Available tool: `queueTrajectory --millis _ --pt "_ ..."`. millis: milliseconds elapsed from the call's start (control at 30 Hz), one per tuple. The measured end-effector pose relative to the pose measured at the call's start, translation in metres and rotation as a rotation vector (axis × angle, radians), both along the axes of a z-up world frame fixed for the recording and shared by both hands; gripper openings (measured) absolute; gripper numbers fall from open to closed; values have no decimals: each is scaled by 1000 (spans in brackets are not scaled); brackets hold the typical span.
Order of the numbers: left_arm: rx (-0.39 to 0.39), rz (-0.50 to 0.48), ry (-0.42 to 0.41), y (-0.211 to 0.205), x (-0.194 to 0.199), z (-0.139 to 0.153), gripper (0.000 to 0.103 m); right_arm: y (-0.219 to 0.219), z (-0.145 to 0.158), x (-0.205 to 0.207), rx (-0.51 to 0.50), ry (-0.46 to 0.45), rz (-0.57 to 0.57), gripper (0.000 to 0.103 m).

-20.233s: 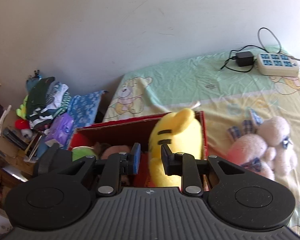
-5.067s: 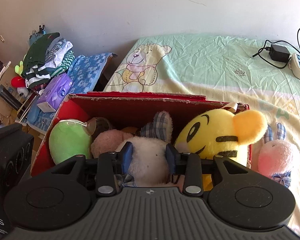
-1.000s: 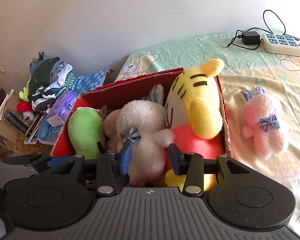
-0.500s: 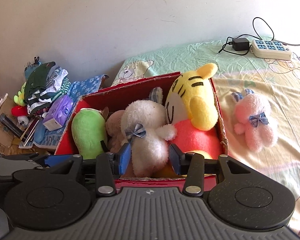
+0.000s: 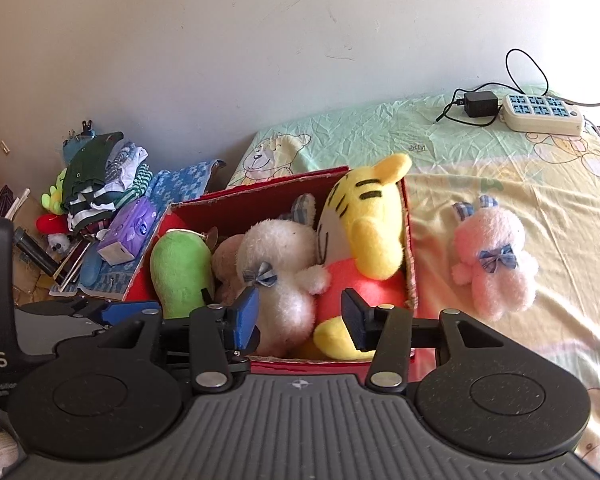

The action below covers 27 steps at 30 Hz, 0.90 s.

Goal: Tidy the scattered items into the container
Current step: 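Move the right gripper out of the box toward the pink bunny plush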

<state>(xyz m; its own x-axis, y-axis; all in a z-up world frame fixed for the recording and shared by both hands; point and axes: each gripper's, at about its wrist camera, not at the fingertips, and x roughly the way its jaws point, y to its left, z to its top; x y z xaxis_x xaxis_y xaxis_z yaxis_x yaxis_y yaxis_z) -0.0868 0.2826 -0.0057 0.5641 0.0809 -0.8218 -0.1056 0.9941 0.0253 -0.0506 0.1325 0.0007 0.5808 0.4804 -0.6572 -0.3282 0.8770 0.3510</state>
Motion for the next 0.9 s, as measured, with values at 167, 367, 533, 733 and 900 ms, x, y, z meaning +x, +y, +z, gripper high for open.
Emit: queueTrajectory --millis 167,367,533,733,900 --pt "20 15 6 -18 6 2 99 -16 4 2 5 -2 15 49" --pt "61 25 -5 -31 11 6 99 -31 5 7 28 6 20 49" --pt "108 26 -7 -36 16 7 99 -37 5 10 45 12 16 49" --pt "127 42 17 -29 20 1 99 -37 3 10 42 9 6 49" --pt "126 39 45 -19 22 -7 99 -35 -3 10 53 20 -5 49"
